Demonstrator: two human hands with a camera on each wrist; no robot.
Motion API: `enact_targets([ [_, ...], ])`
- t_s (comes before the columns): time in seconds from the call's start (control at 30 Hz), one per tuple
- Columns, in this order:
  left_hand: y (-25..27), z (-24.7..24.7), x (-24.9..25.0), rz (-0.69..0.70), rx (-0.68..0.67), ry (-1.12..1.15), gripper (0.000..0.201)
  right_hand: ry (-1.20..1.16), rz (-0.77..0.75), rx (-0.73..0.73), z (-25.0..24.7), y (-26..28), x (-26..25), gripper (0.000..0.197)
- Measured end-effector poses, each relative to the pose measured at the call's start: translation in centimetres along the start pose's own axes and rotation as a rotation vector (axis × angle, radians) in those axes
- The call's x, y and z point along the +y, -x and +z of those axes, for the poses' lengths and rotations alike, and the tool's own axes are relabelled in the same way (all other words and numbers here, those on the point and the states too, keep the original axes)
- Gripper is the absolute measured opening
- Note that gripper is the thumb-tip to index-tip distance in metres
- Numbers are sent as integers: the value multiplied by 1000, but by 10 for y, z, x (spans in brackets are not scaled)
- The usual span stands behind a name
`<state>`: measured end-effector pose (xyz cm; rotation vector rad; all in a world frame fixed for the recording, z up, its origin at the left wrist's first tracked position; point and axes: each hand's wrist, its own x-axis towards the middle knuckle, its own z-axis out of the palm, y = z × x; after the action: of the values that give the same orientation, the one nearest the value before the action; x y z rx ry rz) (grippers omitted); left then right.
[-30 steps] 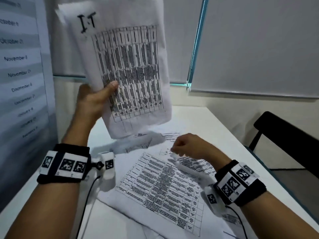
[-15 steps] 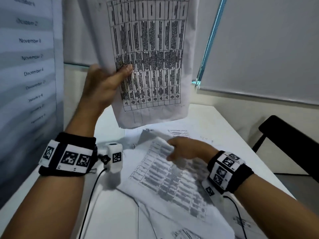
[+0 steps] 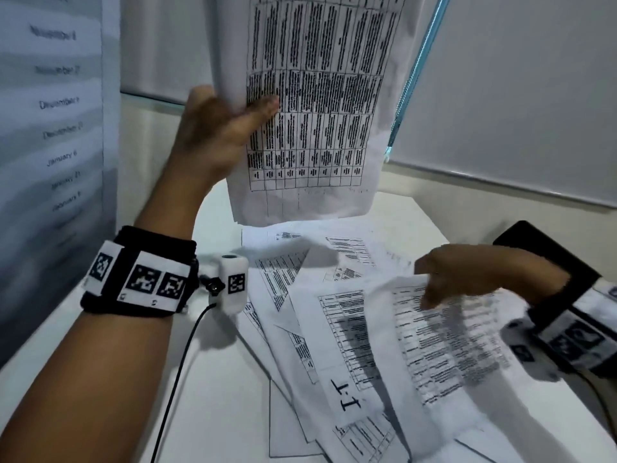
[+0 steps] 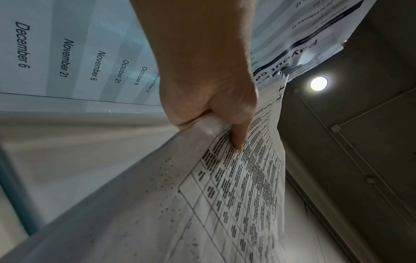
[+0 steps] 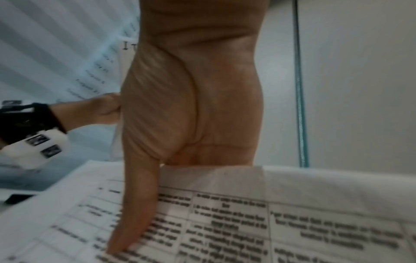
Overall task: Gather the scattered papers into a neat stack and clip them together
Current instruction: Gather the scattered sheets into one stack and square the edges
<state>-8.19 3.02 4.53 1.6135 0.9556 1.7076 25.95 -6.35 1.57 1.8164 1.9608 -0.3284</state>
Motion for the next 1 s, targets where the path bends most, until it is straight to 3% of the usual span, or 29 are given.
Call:
enact_targets([
  [0.13,3,8,2,37,-72,57,32,168,-132,87,21,-57,-35,41],
  [0.23,4,12,0,8,-108,70,33,47,-183,9,32,-87,-51,60],
  [0.37,3,14,-4,39,-138,-14,61,-12,-198,-76,30,-99,-57,83],
  [0.53,1,18,-6,41,-140,-27,60,-38,-115,-116,28,-100,-52,75],
  [0.7,3,18,-14,-5,-170,-72,70,112,-128,-92,28,-104,-53,74],
  [0.8,3,17,-13,-9,-168,-83,67,-7,-162,-27,34,-108,-45,72],
  [0.93,3,17,-13,-17,-141,-62,56,-154,-99,-62,39,-111,-33,75],
  [1.0,3,18,-14,-19,-155,-72,66,-163,-65,-101,36,-114,-30,70],
])
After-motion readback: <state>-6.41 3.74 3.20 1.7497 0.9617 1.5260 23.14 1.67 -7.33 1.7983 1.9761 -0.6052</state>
